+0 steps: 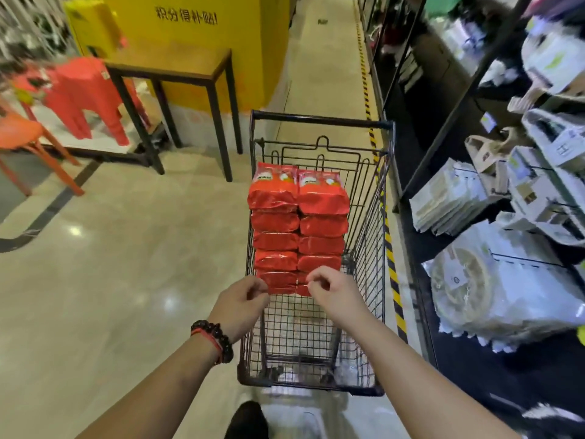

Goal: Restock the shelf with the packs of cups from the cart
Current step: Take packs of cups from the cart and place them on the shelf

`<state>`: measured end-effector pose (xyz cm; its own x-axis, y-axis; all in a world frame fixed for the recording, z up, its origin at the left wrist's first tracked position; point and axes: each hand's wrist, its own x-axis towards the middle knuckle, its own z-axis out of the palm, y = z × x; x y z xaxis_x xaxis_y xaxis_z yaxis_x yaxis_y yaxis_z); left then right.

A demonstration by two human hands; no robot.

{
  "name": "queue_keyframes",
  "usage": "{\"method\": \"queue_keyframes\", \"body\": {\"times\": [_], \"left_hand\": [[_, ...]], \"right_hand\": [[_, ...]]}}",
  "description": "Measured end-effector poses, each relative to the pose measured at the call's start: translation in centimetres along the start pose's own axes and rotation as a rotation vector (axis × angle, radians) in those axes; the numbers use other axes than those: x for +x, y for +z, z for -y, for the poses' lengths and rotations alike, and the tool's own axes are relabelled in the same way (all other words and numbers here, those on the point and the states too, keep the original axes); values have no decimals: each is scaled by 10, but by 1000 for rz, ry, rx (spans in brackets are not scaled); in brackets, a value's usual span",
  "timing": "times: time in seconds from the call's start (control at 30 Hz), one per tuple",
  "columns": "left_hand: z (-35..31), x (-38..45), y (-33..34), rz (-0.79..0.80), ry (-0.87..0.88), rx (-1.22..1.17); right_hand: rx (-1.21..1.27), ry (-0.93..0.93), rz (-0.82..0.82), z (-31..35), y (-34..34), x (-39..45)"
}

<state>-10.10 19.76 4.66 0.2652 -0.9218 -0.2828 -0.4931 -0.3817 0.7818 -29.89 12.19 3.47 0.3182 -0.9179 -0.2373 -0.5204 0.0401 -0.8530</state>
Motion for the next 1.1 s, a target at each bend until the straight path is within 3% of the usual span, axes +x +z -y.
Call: {"method": "queue_keyframes", "body": {"times": [0.43,0.7,0.8,0.97,1.1], "left_hand": [[-3,117,-48,108,129,-116],[-17,162,-42,117,64,-146],[-21,179,-36,111,34,-147],[-27,203,-19,74,-24,-201],[-28,215,-6,61,-85,-215]], "right_hand": [[-79,108,-223,31,1,85],[-297,68,-181,36,-35,162],[-247,83,-250,33,-47,200],[-83,292,-455,9,-70,274],[-17,543,-296,-22,-76,323]]}}
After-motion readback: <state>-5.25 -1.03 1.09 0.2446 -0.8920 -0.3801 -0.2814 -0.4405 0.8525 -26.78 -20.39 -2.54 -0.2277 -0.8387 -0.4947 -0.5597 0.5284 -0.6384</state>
